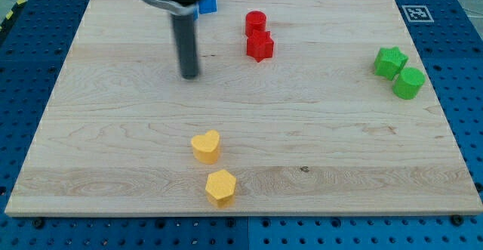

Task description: Move the blue cube left to the yellow blocks

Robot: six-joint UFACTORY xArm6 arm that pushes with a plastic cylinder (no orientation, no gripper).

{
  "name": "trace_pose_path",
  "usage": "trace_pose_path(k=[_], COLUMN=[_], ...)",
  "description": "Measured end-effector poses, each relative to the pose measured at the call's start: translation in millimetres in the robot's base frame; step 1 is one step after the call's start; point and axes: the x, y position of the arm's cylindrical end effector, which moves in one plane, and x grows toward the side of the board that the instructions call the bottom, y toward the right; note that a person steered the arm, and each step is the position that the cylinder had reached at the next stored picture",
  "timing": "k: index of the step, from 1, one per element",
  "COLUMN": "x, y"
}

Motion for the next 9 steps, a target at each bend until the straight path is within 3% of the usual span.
trace_pose_path(k=[2,3,5,7,9], x=[-107.3,-171.5,-195.3,-194.5,-193.5], y=[-155.3,-157.5,-126.5,-5.3,53.8])
